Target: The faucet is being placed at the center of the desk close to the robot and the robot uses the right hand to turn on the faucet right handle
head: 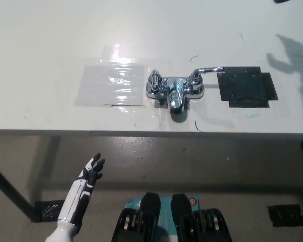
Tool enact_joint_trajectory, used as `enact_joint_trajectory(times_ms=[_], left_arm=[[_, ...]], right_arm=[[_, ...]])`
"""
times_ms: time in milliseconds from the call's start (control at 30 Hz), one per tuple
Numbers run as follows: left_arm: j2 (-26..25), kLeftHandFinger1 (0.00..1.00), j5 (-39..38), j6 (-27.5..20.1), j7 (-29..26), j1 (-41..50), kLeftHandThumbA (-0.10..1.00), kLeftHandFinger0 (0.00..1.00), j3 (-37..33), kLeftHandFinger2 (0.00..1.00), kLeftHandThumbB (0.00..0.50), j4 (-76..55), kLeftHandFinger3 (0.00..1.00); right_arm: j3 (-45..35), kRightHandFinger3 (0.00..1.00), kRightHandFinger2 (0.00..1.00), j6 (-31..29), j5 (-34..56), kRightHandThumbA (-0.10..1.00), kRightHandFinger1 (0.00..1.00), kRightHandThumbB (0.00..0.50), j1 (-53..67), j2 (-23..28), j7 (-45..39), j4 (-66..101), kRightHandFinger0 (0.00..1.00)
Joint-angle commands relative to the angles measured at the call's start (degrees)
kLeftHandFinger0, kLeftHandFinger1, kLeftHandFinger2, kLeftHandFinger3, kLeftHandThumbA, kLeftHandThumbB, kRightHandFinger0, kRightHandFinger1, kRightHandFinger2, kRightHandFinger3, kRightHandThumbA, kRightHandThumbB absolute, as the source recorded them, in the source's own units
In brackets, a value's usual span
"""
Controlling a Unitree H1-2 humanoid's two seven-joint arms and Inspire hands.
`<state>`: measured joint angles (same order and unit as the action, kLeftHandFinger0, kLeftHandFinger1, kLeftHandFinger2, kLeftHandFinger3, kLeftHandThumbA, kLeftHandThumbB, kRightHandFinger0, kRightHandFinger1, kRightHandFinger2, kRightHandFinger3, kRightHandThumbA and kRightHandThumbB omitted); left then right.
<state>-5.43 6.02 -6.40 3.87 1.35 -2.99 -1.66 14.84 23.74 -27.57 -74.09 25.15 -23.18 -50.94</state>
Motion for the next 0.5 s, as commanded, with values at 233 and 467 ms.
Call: enact_joint_trajectory(times_ms=[233,467], left_arm=[[-0.78,1.0,-2.97,0.51,0.45,-3.55,1.0,1.0,1.67,1.0,0.074,-1.78,1.0],[-0.52,1.0,-3.64,1.66,0.44,-5.71,1.0,1.0,2.02,1.0,0.087,-1.39,1.0]], right_arm=[[-33.33,1.0,1.0,3.19,22.78,0.85,1.0,0.182,21.56,-0.62,7.58,95.04,1.0],[-33.84,1.0,1.0,-0.55,34.1,0.72,1.0,0.174,25.28,-2.9,15.24,105.37,1.0]])
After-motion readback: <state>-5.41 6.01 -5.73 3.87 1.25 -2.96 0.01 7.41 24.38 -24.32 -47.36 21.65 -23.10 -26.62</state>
